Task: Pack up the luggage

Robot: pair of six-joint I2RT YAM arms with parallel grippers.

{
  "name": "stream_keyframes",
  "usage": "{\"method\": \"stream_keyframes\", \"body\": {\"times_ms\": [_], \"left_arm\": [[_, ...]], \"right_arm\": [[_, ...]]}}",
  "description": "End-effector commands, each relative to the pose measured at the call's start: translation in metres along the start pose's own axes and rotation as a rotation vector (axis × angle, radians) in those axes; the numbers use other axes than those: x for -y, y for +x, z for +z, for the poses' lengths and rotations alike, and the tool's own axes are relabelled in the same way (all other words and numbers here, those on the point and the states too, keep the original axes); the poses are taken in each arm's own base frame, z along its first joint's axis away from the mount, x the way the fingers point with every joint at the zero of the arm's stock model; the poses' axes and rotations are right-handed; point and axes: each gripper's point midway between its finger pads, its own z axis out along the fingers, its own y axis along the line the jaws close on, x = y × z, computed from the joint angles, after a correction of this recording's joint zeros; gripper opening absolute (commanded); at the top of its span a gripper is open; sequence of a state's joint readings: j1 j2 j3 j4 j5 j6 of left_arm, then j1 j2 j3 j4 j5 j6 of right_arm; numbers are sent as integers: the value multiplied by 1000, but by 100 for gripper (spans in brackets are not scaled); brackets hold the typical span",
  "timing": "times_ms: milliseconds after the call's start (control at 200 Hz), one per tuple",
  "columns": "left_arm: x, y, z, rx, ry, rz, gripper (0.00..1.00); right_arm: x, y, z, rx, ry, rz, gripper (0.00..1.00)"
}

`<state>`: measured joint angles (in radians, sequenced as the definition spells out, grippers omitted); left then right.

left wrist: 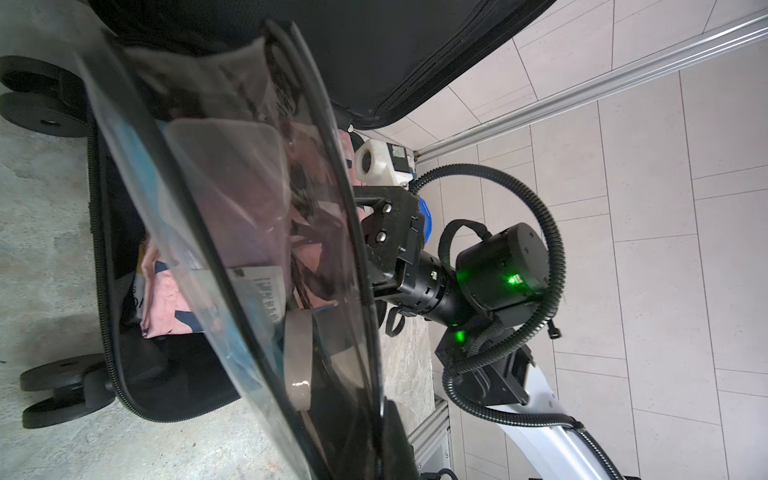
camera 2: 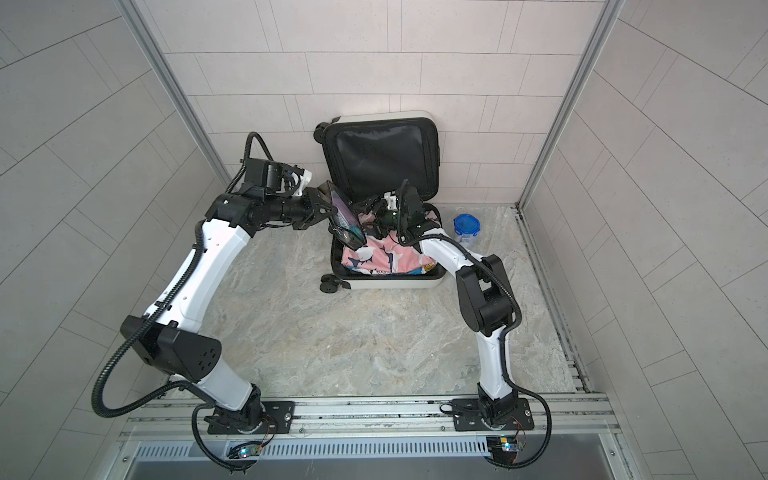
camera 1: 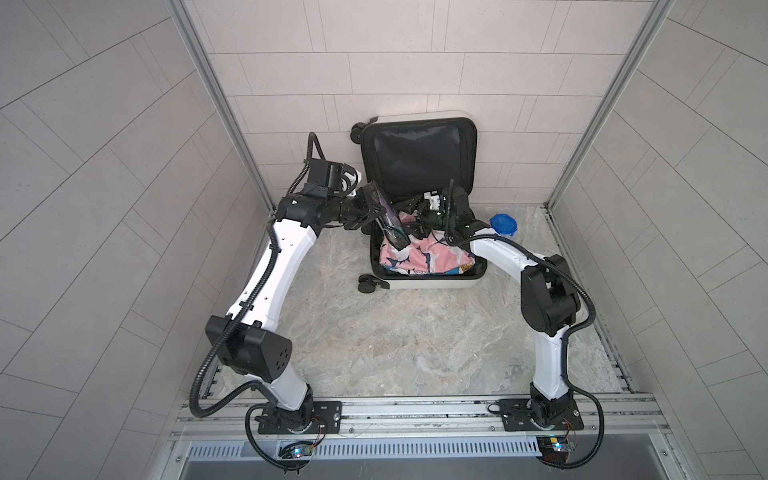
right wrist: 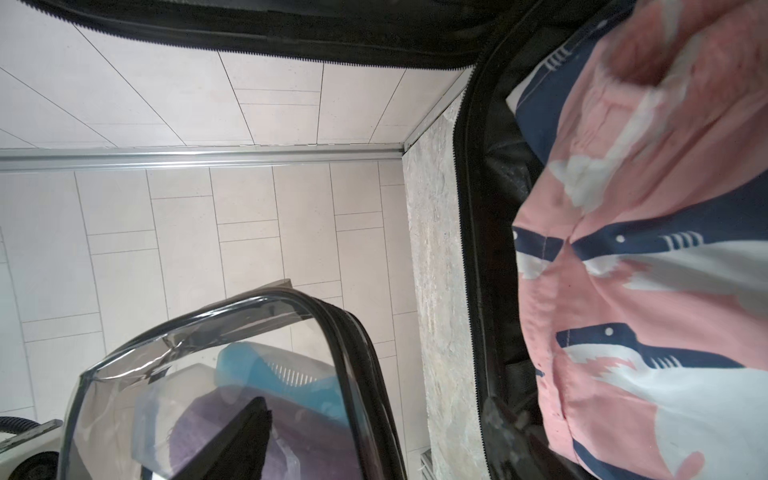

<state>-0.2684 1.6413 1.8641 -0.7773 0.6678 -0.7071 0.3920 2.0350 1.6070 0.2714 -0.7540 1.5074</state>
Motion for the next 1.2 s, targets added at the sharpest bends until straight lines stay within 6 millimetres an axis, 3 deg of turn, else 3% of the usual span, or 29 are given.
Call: {"method": "stream_keyframes", "body": {"times_ms": [0, 290, 530, 650, 896, 951, 1046, 1196], "left_arm": [[19, -12, -2, 47, 53, 47, 0], [0, -9, 21, 18, 45, 24, 0], [-16, -8, 51, -19, 47, 12, 0], [-20, -5, 73, -57, 59, 11, 0], [16, 4, 113, -109, 184, 55, 0], [15, 8, 120, -121, 196, 59, 0], [-18, 15, 132, -134, 130, 36, 0], [-106, 31, 143, -165, -102, -8, 0]], "right_arm": [[-57, -4, -21, 34, -202, 15, 77], [-73, -6, -48, 62, -255, 18, 68], [-74, -9, -63, 81, -253, 28, 66], [-64, -14, -71, 98, -203, 14, 67], [-39, -31, -91, 129, -91, -8, 69], [-34, -32, -94, 131, -63, -18, 70], [-29, -32, -97, 124, -20, -39, 70], [-8, -28, -99, 98, 122, -99, 70]]}}
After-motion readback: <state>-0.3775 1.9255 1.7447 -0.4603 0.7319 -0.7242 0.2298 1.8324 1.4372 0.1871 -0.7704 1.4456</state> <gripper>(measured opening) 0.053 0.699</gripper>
